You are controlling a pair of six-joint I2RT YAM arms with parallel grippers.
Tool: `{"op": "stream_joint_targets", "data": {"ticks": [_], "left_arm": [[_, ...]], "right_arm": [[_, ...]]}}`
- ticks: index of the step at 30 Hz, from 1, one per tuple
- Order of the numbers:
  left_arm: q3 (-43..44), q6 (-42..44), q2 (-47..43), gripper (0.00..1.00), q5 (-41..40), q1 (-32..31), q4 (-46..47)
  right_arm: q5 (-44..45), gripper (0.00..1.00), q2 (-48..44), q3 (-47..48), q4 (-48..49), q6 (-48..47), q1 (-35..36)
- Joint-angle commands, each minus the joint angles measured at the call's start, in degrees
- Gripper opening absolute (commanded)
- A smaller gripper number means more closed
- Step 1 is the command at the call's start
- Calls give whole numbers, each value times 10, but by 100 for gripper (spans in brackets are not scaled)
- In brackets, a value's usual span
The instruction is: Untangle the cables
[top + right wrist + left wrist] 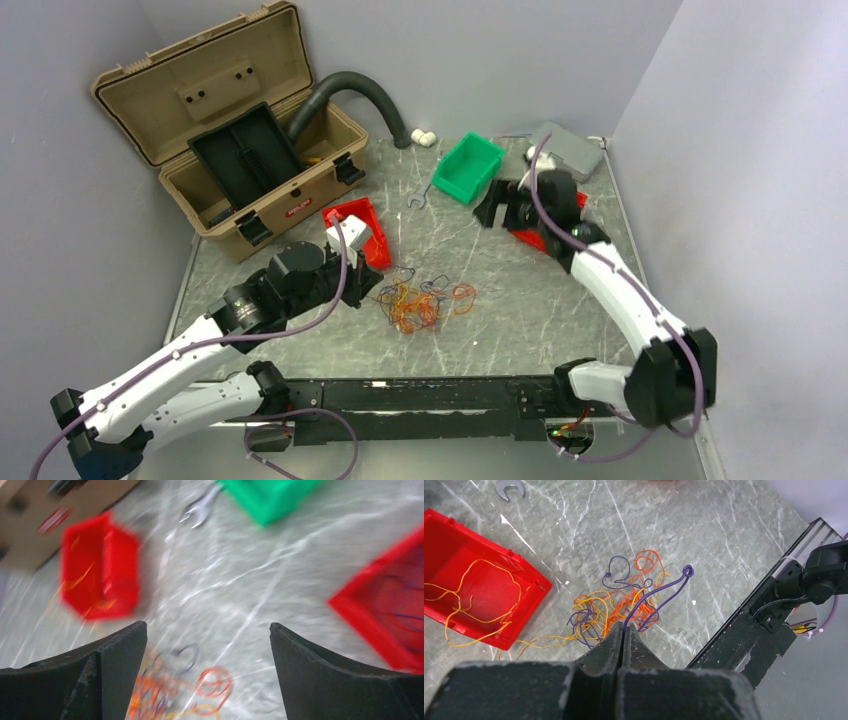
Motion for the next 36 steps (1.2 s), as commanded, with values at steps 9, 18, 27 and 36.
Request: {"op": "stream_joint_targets", "data": {"ticks": [9, 18, 27, 36], "left_arm": [[139, 19, 50, 0, 10, -1, -47], [191, 11, 90, 0, 62, -1, -39], [230, 5, 110, 0, 78, 0, -35], [245, -19, 124, 3, 19, 4, -55]], "right_arm": [[-259, 91, -231, -292, 321, -107, 214], [-193, 94, -150, -261, 382, -171, 317], [-177, 74, -24, -219, 456, -169, 340], [-170, 0, -17, -222, 503, -106, 340]]}}
